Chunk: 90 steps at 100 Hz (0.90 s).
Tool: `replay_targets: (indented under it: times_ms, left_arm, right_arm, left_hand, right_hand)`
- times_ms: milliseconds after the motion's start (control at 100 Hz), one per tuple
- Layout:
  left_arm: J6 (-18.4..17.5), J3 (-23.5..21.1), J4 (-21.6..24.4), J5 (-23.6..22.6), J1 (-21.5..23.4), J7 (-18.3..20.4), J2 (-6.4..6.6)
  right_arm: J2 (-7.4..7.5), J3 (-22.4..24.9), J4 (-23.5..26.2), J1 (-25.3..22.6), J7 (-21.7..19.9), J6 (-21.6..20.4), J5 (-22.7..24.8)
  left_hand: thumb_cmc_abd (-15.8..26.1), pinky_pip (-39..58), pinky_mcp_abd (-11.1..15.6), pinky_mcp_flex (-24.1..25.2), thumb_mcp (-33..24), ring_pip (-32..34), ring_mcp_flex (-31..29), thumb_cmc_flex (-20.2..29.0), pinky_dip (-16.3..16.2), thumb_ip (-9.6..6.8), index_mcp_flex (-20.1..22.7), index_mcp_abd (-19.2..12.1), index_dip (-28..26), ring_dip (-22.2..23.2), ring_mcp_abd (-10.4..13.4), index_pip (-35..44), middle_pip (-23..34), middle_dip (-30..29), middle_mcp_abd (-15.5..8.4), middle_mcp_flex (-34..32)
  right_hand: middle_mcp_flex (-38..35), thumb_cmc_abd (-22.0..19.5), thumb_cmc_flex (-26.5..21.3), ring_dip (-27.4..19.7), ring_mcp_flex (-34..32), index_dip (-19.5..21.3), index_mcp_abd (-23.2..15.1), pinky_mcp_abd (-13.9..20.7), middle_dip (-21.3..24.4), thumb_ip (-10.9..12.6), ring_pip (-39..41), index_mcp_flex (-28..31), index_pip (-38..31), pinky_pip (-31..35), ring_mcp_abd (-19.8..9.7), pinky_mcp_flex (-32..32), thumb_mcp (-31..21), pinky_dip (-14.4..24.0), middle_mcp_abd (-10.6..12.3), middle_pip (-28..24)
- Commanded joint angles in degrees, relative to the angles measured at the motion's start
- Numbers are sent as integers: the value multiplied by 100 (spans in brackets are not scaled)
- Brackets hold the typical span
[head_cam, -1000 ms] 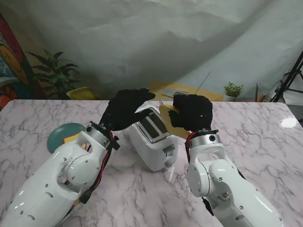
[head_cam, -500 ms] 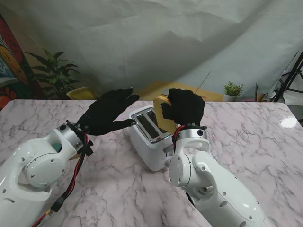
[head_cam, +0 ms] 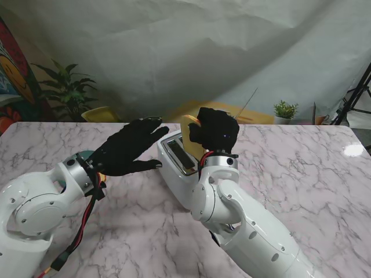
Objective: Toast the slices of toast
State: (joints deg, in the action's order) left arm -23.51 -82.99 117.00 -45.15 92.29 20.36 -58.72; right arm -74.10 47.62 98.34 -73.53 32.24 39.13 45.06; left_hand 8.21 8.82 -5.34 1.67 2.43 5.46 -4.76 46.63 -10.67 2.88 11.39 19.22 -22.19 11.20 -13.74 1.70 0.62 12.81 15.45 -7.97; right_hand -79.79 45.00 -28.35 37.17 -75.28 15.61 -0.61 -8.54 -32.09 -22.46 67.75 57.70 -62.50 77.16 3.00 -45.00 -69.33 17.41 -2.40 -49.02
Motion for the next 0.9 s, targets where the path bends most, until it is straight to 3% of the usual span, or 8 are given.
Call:
replay_targets:
  times_ms: [0, 390, 890]
  left_arm:
    - [-64, -42, 69, -6, 65, 144, 47]
    - [-282, -465, 249, 37, 463, 474, 113]
    - [-612, -980, 362, 219, 813, 858, 199]
  right_arm:
    - [-92, -14, -117, 52, 97, 33, -49]
    - [-191, -62, -536, 199, 433, -96, -123]
    - [-178, -19, -641, 241, 544, -164, -48]
  left_hand:
    - [321, -419, 201, -66, 19, -165, 260, -58, 19, -44, -280, 146, 72, -35, -37, -107, -96, -93, 21, 277]
    - [320, -599, 226, -82, 14, -200, 270, -57, -146, -49, -322, 164, 76, -34, -18, -117, -110, -150, 8, 284]
    - [308, -626, 284, -118, 11, -160, 239, -39, -229, -50, -226, 117, 65, -18, 61, -71, -73, -78, -84, 266]
  right_hand:
    - [-395, 97, -203, 32, -28, -118, -144, -18, 30, 51, 100, 169, -298, 192, -320, -64, -501, -51, -80, -406]
    - [-392, 67, -228, 31, -27, -197, -117, -30, 76, 89, 108, 152, -344, 212, -324, -71, -456, -48, -59, -448]
    - [-390, 37, -255, 24, -28, -241, -88, -43, 125, 116, 110, 125, -370, 222, -322, -70, -393, -49, -53, -483]
